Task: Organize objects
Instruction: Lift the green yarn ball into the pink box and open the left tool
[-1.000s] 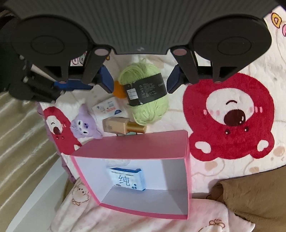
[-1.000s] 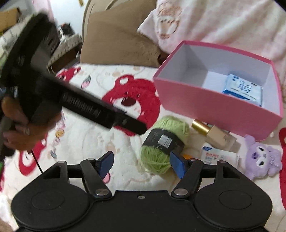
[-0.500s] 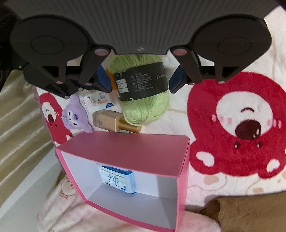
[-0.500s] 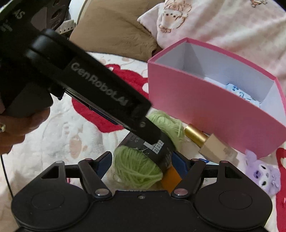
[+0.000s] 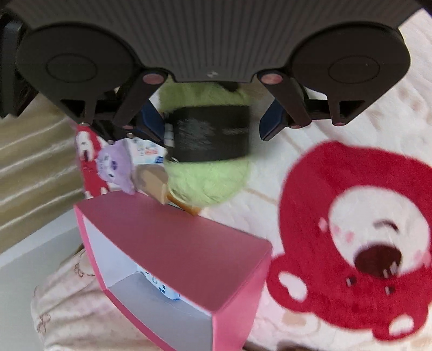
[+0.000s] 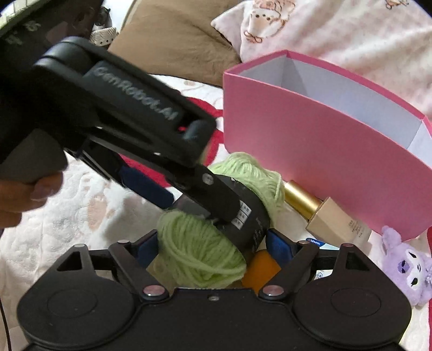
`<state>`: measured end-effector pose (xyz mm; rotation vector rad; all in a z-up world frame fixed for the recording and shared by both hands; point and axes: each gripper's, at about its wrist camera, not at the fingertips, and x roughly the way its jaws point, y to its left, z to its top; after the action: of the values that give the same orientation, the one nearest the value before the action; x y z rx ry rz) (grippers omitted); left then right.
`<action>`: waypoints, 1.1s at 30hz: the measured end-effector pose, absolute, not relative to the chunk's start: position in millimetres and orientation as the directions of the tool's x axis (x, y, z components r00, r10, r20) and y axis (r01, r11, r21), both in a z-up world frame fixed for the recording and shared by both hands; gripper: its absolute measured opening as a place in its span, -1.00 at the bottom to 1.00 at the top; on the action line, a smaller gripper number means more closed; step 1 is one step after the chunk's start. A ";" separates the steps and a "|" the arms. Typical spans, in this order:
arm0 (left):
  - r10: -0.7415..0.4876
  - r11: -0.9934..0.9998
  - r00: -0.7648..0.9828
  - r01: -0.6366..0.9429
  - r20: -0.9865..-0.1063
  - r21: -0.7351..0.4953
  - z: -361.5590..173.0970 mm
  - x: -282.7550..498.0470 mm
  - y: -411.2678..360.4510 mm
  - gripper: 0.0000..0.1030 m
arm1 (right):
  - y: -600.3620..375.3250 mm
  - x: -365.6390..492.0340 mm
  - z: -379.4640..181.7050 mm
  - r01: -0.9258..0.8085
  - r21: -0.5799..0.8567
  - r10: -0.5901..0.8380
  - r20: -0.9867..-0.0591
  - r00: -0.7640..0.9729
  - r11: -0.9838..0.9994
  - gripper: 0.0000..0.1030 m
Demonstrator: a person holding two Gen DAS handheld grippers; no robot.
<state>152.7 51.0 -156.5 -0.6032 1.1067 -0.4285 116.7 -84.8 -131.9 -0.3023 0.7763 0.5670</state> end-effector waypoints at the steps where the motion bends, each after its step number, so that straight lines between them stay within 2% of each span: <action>1: -0.613 0.749 0.392 0.013 -0.685 -0.663 -158.8 151.2 49.1 0.47 | -85.0 113.4 -131.2 -0.590 -0.058 0.375 -0.720 0.583 0.806 0.62; 3: -0.591 0.770 0.411 0.032 -0.694 -0.637 -155.6 147.6 42.1 0.43 | -87.7 108.3 -129.5 -0.595 -0.063 0.384 -0.707 0.593 0.802 0.51; 5: -0.561 0.803 0.426 0.070 -0.710 -0.592 -149.4 143.7 34.1 0.27 | -93.8 106.9 -127.8 -0.587 -0.054 0.386 -0.704 0.596 0.808 0.46; 12: -0.518 0.840 0.451 0.110 -0.727 -0.531 -125.3 132.5 25.9 0.13 | -106.8 103.5 -112.7 -0.571 0.020 0.427 -0.685 0.590 0.821 0.34; 19: -0.448 0.892 0.481 0.181 -0.754 -0.415 -91.4 118.3 14.6 0.11 | -103.6 91.2 -96.5 -0.571 0.029 0.454 -0.641 0.619 0.820 0.33; 27: -0.453 0.890 0.474 0.202 -0.755 -0.408 -46.0 119.5 17.6 0.11 | -100.8 89.2 -58.1 -0.572 0.010 0.467 -0.589 0.659 0.820 0.33; 33: -0.439 0.898 0.497 0.266 -0.749 -0.349 9.2 142.9 5.6 0.11 | -111.0 112.3 -13.3 -0.550 0.022 0.469 -0.550 0.691 0.835 0.33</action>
<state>142.9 5.6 9.2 -0.1974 0.9605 -0.4301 112.3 -111.0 -13.3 -0.1487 0.5721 0.5717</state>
